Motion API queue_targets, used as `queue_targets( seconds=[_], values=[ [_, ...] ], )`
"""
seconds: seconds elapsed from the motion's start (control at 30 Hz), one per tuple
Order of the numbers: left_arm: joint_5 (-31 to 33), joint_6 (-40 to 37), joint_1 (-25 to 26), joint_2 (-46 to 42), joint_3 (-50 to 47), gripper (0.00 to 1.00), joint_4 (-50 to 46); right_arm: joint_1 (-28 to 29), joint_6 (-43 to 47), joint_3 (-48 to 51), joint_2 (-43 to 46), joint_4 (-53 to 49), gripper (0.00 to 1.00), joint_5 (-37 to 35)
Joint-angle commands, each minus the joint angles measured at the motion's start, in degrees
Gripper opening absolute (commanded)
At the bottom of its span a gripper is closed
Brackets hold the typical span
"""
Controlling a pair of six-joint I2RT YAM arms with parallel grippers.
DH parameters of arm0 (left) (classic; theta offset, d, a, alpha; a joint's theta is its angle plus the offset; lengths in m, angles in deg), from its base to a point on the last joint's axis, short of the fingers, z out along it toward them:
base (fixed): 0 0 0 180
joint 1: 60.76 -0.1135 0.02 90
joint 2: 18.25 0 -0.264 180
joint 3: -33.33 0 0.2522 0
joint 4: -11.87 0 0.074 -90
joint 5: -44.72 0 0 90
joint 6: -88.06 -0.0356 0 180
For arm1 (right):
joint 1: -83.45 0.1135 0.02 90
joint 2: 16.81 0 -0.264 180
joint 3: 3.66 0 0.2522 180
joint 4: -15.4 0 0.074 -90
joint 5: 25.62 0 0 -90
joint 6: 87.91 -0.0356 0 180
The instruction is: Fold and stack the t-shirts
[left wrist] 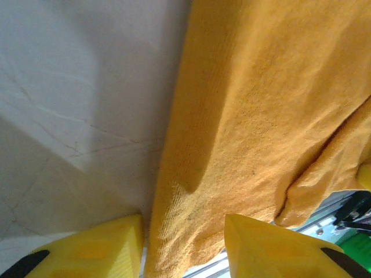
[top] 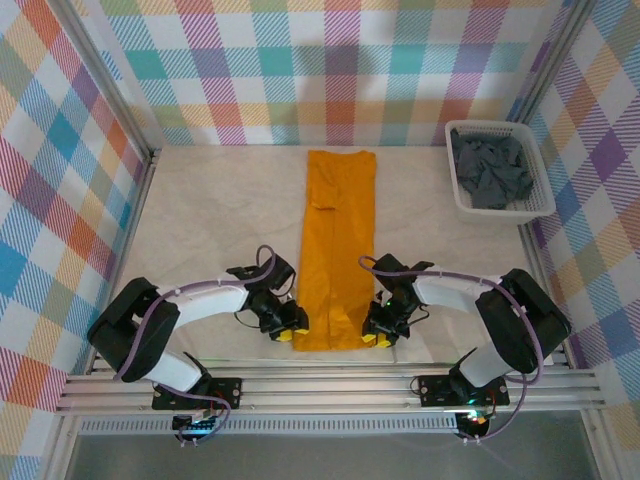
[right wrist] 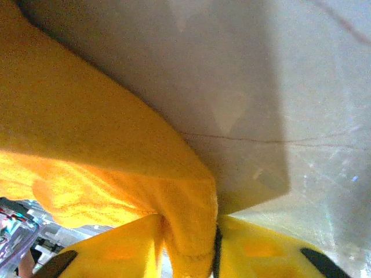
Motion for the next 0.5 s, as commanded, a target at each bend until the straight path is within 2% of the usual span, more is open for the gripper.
queue_targets(
  seconds=[0.0,0.17,0.23,0.47],
  values=[
    [-1.7,0.2,2.3,1.7,-0.5,0.37,1.0,0.5,-2.2,0.6,-0.9,5.2,0.22,1.0],
    [-0.9,-0.1,3.0,3.1,0.0,0.08,1.5,0.5,-3.2,0.7,2.2,1.8,0.00,-0.4],
    [-1.2,-0.9,3.4,3.2,0.2,0.00,0.5,0.5,-3.3,1.0,3.7,0.0,0.00,0.4],
    [-2.7,-2.3,4.2,-1.8,0.2,0.00,-3.8,0.6,-4.8,3.7,9.3,-3.5,0.00,7.1]
  ],
)
